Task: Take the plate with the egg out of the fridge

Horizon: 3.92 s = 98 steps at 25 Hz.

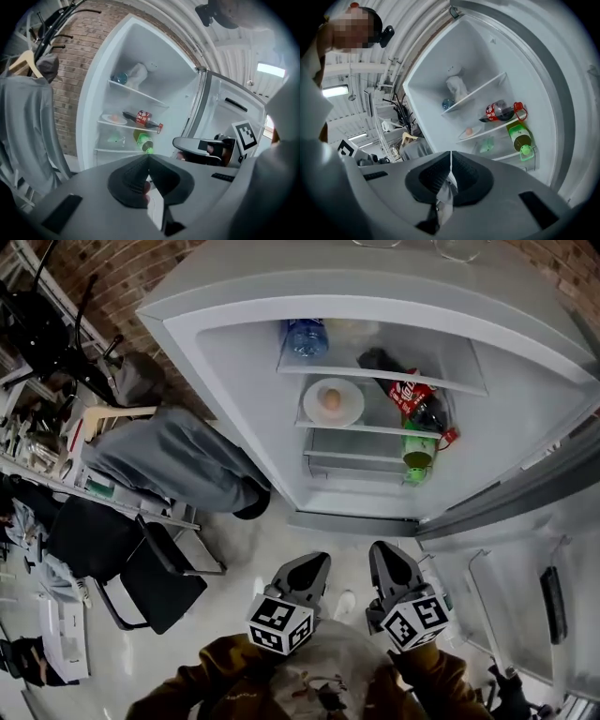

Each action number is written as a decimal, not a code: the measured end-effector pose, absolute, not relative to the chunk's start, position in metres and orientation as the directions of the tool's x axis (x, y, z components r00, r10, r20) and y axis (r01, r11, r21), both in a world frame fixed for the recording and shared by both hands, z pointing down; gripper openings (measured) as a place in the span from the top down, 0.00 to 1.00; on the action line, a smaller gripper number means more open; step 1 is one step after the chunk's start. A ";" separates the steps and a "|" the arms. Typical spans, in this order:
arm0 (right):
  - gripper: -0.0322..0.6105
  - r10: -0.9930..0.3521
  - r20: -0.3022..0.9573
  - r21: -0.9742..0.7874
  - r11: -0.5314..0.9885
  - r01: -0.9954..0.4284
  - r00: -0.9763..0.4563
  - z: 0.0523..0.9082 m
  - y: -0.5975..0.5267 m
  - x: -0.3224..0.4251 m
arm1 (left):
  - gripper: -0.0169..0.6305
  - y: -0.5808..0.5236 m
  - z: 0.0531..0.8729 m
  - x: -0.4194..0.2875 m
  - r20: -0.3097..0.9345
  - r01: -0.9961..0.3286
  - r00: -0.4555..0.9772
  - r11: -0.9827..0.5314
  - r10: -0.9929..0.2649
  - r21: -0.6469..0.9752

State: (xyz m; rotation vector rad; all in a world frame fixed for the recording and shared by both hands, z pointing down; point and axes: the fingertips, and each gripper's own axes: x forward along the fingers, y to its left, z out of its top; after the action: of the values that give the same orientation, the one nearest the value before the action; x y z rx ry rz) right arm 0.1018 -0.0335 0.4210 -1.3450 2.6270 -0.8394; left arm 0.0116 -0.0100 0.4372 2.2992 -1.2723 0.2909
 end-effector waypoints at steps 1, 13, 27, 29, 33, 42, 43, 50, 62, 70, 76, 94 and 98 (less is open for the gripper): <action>0.95 -0.771 0.189 -0.497 0.459 -0.737 -0.608 0.420 -0.042 0.100 | 0.96 -0.017 0.437 0.011 0.415 -0.830 0.557 -0.461 -0.720 0.314; 0.95 -0.778 0.193 -0.678 0.334 -0.655 -0.597 0.422 -0.143 0.062 | 0.96 -0.091 0.436 0.005 0.348 -0.714 0.699 -0.628 -0.624 0.309; 0.89 -0.765 0.186 -0.841 0.201 -0.502 -0.617 0.442 -0.211 0.024 | 0.96 -0.117 0.440 -0.016 0.344 -0.661 0.747 -0.694 -0.570 0.286; 0.89 -0.758 0.179 -0.863 0.185 -0.470 -0.627 0.448 -0.222 0.021 | 0.96 -0.119 0.438 -0.017 0.343 -0.662 0.745 -0.695 -0.572 0.281; 0.86 -0.755 0.229 -0.922 0.034 -0.386 -0.614 0.471 -0.241 0.020 | 0.96 -0.124 0.439 -0.023 0.347 -0.673 0.735 -0.689 -0.582 0.269; 0.82 -0.765 0.193 -0.973 -0.068 -0.221 -0.614 0.479 -0.277 0.006 | 0.96 -0.128 0.435 -0.025 0.341 -0.683 0.726 -0.682 -0.597 0.262; 0.79 -0.770 0.201 -0.972 -0.081 -0.219 -0.606 0.480 -0.279 0.006 | 0.96 -0.128 0.435 -0.025 0.341 -0.683 0.727 -0.682 -0.596 0.262; 0.74 -0.789 0.269 -0.962 -0.199 -0.185 -0.553 0.494 -0.294 0.008 | 0.96 -0.128 0.436 -0.029 0.342 -0.696 0.715 -0.668 -0.610 0.262; 0.73 -0.798 0.307 -0.951 -0.277 -0.136 -0.518 0.513 -0.303 0.007 | 0.96 -0.123 0.436 -0.036 0.345 -0.715 0.698 -0.641 -0.628 0.279; 0.73 -0.802 0.269 -0.960 -0.265 -0.086 -0.534 0.512 -0.296 0.008 | 0.96 -0.118 0.437 -0.036 0.345 -0.709 0.704 -0.646 -0.621 0.283; 0.73 -0.807 0.250 -0.963 -0.263 -0.053 -0.535 0.508 -0.296 0.005 | 0.96 -0.116 0.435 -0.038 0.344 -0.713 0.700 -0.644 -0.626 0.278; 0.92 -0.824 0.217 -0.971 -0.236 -0.032 -0.523 0.496 -0.288 0.011 | 0.96 -0.121 0.440 -0.044 0.343 -0.722 0.691 -0.627 -0.636 0.292; 0.92 -0.831 0.196 -0.976 -0.219 -0.019 -0.521 0.495 -0.285 0.013 | 0.96 -0.120 0.440 -0.040 0.348 -0.715 0.698 -0.633 -0.626 0.297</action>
State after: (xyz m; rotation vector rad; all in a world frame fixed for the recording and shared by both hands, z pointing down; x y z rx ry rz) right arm 0.0129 -0.2852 0.4950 -1.0279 1.4569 -1.8000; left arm -0.0403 -0.1199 0.4400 2.4951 -1.0393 0.2956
